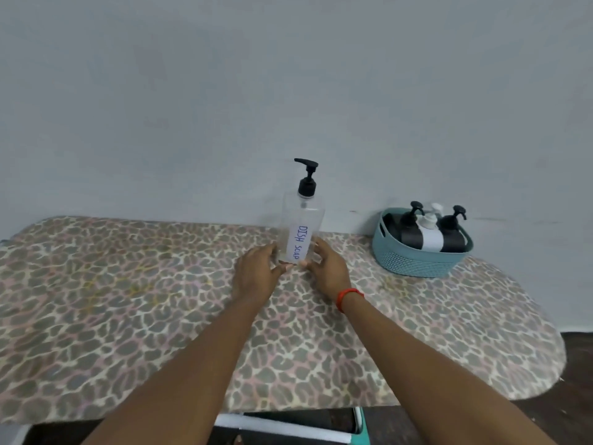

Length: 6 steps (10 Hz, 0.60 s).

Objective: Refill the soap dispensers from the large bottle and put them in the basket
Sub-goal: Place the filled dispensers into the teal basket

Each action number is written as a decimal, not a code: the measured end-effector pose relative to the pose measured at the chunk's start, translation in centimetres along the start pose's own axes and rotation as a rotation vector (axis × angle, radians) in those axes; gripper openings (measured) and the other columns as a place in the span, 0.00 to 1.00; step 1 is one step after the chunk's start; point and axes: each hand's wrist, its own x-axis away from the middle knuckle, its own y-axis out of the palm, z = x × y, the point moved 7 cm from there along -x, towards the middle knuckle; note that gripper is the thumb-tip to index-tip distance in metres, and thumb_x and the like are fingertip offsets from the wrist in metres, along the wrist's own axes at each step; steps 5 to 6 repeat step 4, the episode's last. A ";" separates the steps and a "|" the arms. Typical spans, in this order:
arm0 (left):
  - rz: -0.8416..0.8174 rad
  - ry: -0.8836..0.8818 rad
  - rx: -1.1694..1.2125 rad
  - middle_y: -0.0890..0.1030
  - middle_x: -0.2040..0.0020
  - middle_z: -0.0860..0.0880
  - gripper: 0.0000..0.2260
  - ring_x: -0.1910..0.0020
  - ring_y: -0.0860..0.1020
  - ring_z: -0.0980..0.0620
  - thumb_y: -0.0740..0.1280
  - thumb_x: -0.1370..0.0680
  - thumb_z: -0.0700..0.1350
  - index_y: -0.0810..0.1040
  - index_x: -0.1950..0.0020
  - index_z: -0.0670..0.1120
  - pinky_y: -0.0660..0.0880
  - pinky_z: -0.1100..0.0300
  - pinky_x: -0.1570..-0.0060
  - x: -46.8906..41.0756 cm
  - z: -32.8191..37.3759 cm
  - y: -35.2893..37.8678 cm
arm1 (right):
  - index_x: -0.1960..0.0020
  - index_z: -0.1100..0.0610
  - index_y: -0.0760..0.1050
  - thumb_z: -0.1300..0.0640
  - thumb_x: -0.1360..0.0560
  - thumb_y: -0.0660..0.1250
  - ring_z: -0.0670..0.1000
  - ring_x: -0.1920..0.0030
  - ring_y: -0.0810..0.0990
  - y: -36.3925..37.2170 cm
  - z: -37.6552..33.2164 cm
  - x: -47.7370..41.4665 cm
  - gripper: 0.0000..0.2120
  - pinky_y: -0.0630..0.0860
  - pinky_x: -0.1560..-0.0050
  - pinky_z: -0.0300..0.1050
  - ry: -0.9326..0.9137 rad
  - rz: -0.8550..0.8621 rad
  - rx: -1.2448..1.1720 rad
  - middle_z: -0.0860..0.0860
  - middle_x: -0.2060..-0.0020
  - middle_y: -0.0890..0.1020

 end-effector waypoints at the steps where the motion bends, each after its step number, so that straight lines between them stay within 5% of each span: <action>1: 0.017 0.016 -0.028 0.84 0.40 0.51 0.22 0.39 0.79 0.48 0.77 0.25 0.55 0.80 0.34 0.52 0.73 0.47 0.35 -0.1 -0.7 0.3 | 0.24 0.39 0.65 0.65 0.20 0.64 0.48 0.34 0.77 0.1 -0.1 -0.1 0.31 0.77 0.36 0.50 -0.059 0.014 0.052 0.43 0.31 0.77; 3: 0.019 0.053 -0.055 0.84 0.42 0.52 0.19 0.41 0.79 0.48 0.75 0.24 0.56 0.79 0.34 0.53 0.74 0.47 0.37 0.3 -0.1 0.2 | 0.21 0.43 0.61 0.63 0.18 0.64 0.49 0.46 0.84 -0.2 -0.5 0.2 0.30 0.80 0.47 0.43 -0.074 0.023 0.098 0.47 0.29 0.76; 6: -0.024 0.073 -0.056 0.82 0.38 0.51 0.20 0.38 0.79 0.47 0.74 0.22 0.54 0.77 0.32 0.51 0.74 0.47 0.37 0.4 -0.3 0.1 | 0.20 0.48 0.58 0.61 0.20 0.66 0.52 0.43 0.82 -0.4 -1.2 1.1 0.32 0.81 0.45 0.48 -0.058 0.000 0.051 0.52 0.29 0.76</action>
